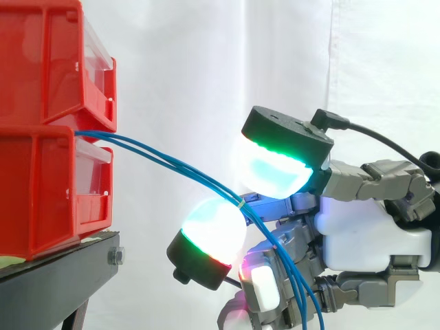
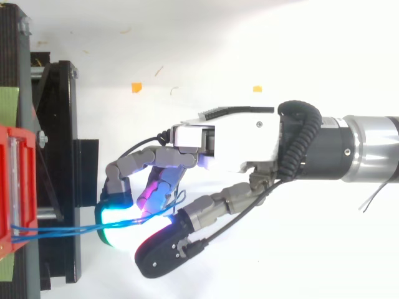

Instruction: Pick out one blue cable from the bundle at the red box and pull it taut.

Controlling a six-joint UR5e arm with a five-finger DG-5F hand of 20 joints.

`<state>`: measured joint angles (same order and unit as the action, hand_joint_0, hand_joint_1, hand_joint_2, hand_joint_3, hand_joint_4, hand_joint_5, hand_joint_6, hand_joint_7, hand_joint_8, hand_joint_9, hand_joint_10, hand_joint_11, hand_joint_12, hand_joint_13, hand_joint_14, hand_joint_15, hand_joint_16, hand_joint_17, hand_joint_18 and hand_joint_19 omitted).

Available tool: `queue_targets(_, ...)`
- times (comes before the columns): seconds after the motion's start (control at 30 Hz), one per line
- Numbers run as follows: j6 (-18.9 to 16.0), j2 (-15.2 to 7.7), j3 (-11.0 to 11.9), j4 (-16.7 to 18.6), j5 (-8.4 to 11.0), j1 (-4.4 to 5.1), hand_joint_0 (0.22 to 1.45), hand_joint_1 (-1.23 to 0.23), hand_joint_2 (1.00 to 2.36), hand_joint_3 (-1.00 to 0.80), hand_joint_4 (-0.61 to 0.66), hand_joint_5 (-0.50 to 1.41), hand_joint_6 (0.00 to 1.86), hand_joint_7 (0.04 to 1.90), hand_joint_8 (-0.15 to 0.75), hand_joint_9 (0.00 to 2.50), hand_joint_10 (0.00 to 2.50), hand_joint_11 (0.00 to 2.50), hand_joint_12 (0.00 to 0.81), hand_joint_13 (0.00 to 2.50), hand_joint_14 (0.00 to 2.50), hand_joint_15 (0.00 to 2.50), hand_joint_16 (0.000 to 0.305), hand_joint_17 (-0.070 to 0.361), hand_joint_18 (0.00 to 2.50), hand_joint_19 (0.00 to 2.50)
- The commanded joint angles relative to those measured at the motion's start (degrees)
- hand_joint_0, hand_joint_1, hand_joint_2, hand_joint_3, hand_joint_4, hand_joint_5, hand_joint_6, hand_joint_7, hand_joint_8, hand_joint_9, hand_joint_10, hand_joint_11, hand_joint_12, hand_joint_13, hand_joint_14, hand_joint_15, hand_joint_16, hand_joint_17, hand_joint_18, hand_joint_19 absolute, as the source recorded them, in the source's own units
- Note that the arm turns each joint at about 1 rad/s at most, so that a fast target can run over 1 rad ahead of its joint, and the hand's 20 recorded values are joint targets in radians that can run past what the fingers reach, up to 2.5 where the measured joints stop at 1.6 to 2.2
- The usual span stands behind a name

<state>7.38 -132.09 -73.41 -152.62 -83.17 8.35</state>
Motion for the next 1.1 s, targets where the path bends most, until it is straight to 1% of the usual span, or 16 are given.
queue_targets(0.0,0.0,0.0,0.0,-0.1,-0.68,-0.35,0.61,-0.49,1.01,-0.35,0.08,-0.06,0.51,1.30,0.264,1.09,0.02,0.53,0.322,0.90,0.02,0.40,0.048,0.108,0.59,0.81)
queue_targets(0.17,0.1,0.0,0.0,-0.1,-1.38,-0.70,0.60,-0.44,1.01,-0.36,0.08,-0.06,0.56,1.22,0.269,1.08,0.02,0.52,0.330,0.89,0.02,0.40,0.049,0.111,0.58,0.83)
queue_targets(0.3,0.3,0.1,0.5,-0.2,-2.43,-1.06,0.59,-0.39,1.01,-0.39,0.09,-0.06,0.56,1.23,0.270,1.09,0.02,0.52,0.334,0.90,0.02,0.40,0.050,0.112,0.58,0.82)
queue_targets(0.33,0.4,0.1,0.7,-0.4,-2.61,-1.14,0.59,-0.38,1.01,-0.37,0.11,-0.05,0.55,1.27,0.278,1.11,0.02,0.52,0.336,0.90,0.02,0.39,0.050,0.112,0.58,0.81)
queue_targets(0.43,1.1,0.0,1.3,-1.0,-3.14,-1.58,0.60,-0.40,1.01,-0.33,0.13,-0.04,0.52,1.32,0.281,1.13,0.02,0.51,0.338,0.91,0.02,0.39,0.051,0.114,0.60,0.80)
queue_targets(0.5,1.3,0.1,1.8,-1.4,-3.31,-1.67,0.61,-0.42,1.01,-0.30,0.14,-0.03,0.52,1.35,0.284,1.16,0.02,0.50,0.351,0.93,0.02,0.37,0.053,0.119,0.63,0.79)
queue_targets(0.6,1.5,0.1,2.1,-2.1,-3.58,-1.76,0.63,-0.46,1.01,-0.26,0.14,-0.03,0.53,1.33,0.308,1.19,0.02,0.52,0.365,0.96,0.01,0.37,0.056,0.127,0.67,0.77)
queue_targets(0.63,1.8,0.0,2.7,-2.8,-3.93,-2.02,0.63,-0.47,1.01,-0.25,0.14,-0.03,0.53,1.32,0.309,1.20,0.02,0.50,0.367,0.97,0.01,0.37,0.057,0.129,0.68,0.76)
queue_targets(0.73,2.0,0.1,2.9,-3.1,-4.02,-2.20,0.64,-0.49,1.01,-0.23,0.14,-0.03,0.54,1.31,0.312,1.20,0.02,0.51,0.373,0.98,0.01,0.37,0.059,0.132,0.69,0.77)
queue_targets(1.0,2.9,0.1,3.3,-3.5,-4.02,-2.37,0.64,-0.52,1.01,-0.21,0.15,-0.05,0.60,1.19,0.320,1.19,0.02,0.52,0.381,0.98,0.01,0.37,0.059,0.134,0.70,0.77)
queue_targets(1.03,3.0,0.0,3.4,-3.5,-4.02,-2.37,0.64,-0.52,1.01,-0.20,0.15,-0.05,0.64,1.12,0.324,1.20,0.02,0.53,0.376,0.98,0.01,0.38,0.060,0.134,0.70,0.77)
queue_targets(1.07,3.1,0.0,3.4,-3.5,-4.02,-2.37,0.64,-0.52,1.01,-0.20,0.16,-0.05,0.65,1.10,0.326,1.20,0.02,0.54,0.378,0.98,0.01,0.38,0.060,0.135,0.70,0.77)
